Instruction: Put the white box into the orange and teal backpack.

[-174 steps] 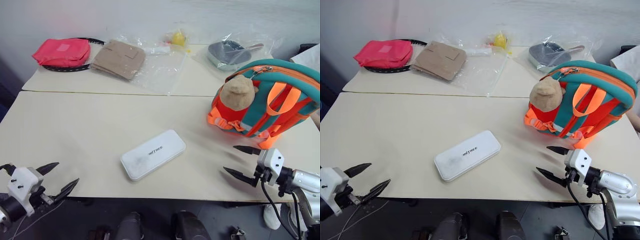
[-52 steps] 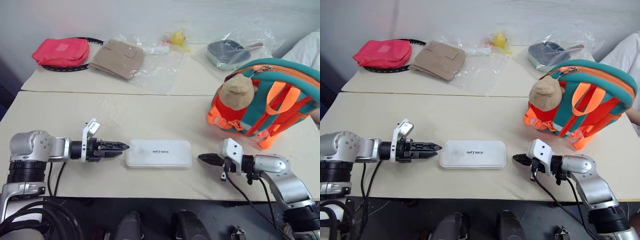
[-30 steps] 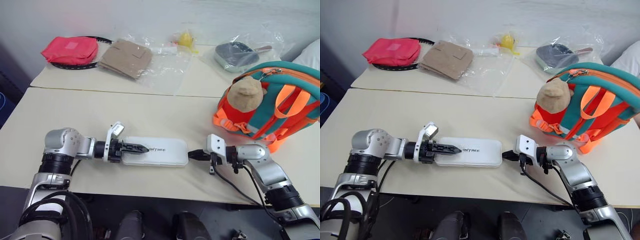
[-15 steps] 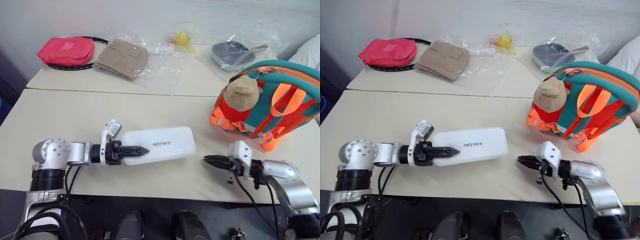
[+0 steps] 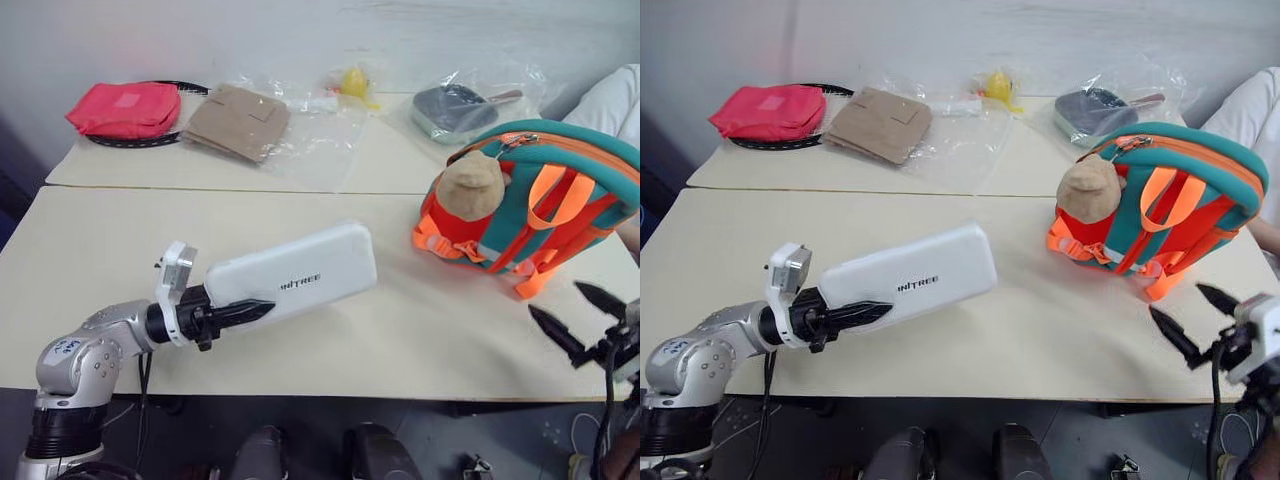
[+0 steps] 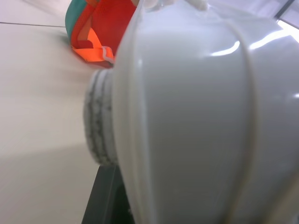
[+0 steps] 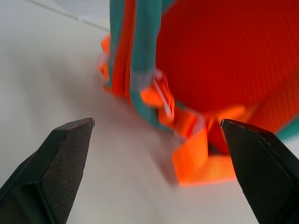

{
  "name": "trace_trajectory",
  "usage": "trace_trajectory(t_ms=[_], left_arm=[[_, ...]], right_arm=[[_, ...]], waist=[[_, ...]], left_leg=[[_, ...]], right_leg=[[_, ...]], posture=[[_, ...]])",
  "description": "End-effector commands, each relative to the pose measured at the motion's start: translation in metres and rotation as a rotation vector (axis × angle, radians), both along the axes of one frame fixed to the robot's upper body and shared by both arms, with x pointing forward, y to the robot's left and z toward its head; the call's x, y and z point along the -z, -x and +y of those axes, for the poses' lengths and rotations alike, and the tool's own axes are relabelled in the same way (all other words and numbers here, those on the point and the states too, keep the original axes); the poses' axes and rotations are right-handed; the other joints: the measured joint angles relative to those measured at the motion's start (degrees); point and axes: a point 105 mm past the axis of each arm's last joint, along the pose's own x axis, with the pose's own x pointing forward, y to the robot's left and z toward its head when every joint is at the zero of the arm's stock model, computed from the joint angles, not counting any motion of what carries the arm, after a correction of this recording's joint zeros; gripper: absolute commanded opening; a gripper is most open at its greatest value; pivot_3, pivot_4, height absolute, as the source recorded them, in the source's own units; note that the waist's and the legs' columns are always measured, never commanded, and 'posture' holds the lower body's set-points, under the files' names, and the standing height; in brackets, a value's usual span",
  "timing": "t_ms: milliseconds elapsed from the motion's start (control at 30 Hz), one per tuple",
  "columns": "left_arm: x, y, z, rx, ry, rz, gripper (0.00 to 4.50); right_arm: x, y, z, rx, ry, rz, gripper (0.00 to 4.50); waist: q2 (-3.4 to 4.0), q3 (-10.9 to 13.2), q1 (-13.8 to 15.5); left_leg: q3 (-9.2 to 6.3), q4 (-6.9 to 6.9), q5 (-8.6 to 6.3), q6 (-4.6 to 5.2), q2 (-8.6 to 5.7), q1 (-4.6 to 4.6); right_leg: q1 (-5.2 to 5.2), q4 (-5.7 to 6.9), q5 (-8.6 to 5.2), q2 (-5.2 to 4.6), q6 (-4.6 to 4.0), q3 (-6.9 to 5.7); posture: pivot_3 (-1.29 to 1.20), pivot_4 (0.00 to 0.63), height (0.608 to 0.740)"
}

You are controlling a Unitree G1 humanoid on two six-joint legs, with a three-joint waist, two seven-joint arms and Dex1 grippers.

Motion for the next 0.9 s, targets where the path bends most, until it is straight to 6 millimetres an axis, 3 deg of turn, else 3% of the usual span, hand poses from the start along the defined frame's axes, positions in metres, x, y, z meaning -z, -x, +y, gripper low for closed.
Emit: trace_trajectory(t_ms=[33, 167, 267, 333, 467, 633, 800, 900], left_arm=[[-0.004, -0.002, 0.005, -0.008, -0.014, -0.055, 1.34], [-0.003, -0.003, 0.006, -0.020, -0.018, -0.064, 1.34], [-0.006, -0.002, 0.011, -0.064, -0.009, -0.080, 1.34], [-0.009, -0.002, 0.014, -0.102, 0.012, -0.098, 1.34], [-0.038, -0.012, 0.036, -0.289, 0.235, -0.115, 1.34], [-0.044, -0.015, 0.052, -0.365, 0.266, -0.091, 1.34], [-0.050, -0.025, 0.068, -0.442, 0.293, -0.095, 1.34], [-0.052, -0.031, 0.073, -0.480, 0.296, -0.110, 1.34]], right_arm=[[-0.011, -0.019, 0.022, -0.149, 0.005, -0.023, 4.44], [-0.018, -0.045, 0.046, -0.264, -0.032, -0.035, 4.44], [-0.024, -0.064, 0.065, -0.312, -0.077, -0.075, 3.83], [-0.023, -0.072, 0.069, -0.314, -0.075, -0.081, 3.21], [-0.021, -0.082, 0.080, -0.352, -0.084, -0.094, 1.77], [-0.030, -0.085, 0.119, -0.482, -0.153, -0.121, 0.04], [-0.052, -0.064, 0.191, -0.755, -0.245, -0.122, 0.02], [-0.051, -0.036, 0.229, -0.928, -0.265, -0.069, 0.02]], waist=[[0.00, 0.0, 0.1], [0.01, 0.0, 0.2], [0.01, 0.0, 0.2], [0.02, 0.0, 0.2], [0.00, 0.0, 0.2], [0.00, 0.0, -0.4], [0.00, 0.0, -1.2], [0.00, 0.0, -1.2]], left_leg=[[0.00, -0.07, 0.02, -0.02, 0.01, 0.02], [0.01, -0.11, 0.03, -0.03, 0.01, -0.02], [-0.01, -0.06, 0.03, 0.02, 0.00, -0.04], [-0.01, -0.05, 0.03, 0.02, 0.00, -0.05], [-0.03, -0.02, 0.02, 0.04, 0.01, -0.09], [-0.05, -0.01, 0.04, 0.00, 0.04, -0.07], [-0.06, -0.08, 0.08, -0.08, 0.06, -0.08], [-0.08, -0.22, 0.11, -0.13, 0.06, -0.11]], right_leg=[[-0.02, 0.00, 0.00, 0.01, 0.00, 0.00], [-0.08, -0.01, 0.00, 0.01, 0.00, 0.00], [-0.07, -0.02, 0.00, -0.03, 0.00, -0.02], [-0.08, -0.01, 0.00, -0.04, 0.00, -0.01], [-0.11, 0.02, 0.00, -0.06, 0.00, -0.05], [-0.10, 0.07, 0.00, -0.03, 0.01, -0.08], [-0.18, 0.11, 0.00, -0.02, 0.01, -0.09], [-0.25, 0.14, 0.00, -0.02, 0.01, -0.13]], posture=[[0.00, 0.150, 0.740], [0.00, 0.150, 0.740], [0.00, 0.150, 0.740], [0.00, 0.150, 0.740], [0.00, 0.150, 0.740], [0.00, 0.150, 0.740], [0.00, 0.150, 0.740], [0.00, 0.150, 0.740]])
